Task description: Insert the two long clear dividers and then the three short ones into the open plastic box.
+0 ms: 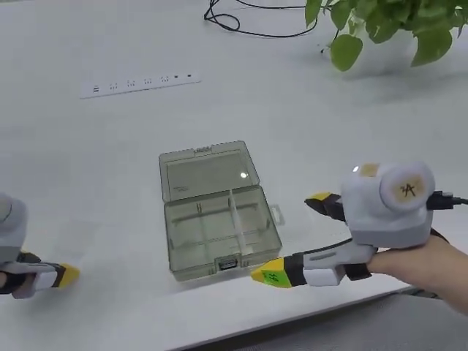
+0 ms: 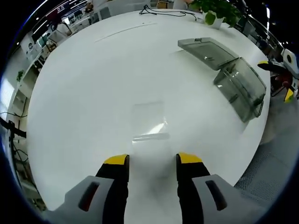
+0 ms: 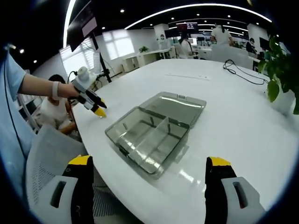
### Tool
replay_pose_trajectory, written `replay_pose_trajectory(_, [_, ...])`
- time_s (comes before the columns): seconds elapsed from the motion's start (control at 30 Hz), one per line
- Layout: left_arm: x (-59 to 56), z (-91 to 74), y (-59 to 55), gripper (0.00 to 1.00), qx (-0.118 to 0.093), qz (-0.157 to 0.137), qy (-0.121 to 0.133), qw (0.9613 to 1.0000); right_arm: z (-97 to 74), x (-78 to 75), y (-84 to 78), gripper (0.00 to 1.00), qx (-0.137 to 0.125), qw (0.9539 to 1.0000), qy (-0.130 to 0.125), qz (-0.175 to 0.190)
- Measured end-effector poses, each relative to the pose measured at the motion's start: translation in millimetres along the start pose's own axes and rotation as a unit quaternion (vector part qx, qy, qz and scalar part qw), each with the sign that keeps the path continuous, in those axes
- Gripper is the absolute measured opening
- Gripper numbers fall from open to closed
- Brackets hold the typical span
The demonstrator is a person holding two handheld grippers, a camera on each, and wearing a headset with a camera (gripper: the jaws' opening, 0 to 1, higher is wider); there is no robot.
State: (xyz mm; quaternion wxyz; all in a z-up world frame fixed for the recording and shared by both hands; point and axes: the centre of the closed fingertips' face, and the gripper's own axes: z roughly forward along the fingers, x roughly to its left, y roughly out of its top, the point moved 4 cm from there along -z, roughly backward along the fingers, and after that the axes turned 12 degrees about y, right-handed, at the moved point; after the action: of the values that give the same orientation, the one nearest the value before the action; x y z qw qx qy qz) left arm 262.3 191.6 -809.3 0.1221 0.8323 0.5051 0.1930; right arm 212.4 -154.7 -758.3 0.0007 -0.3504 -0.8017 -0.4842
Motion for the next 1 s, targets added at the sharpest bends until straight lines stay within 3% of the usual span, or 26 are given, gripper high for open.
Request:
replay_pose_trajectory(0.47, [-0.3,0.2,1.3,0.32,0.027,0.002,-0.005,0.9996,-2.8,1.2,-9.5,1.00,0.006,0.9999,-0.002,0.013])
replay_pose_trajectory(1.0, [3.4,-0.8,1.4,0.30,0.022,-0.025,-0.009,0.9994,2.1,6.6,-9.3,1.00,0.008,0.9997,0.007,0.020])
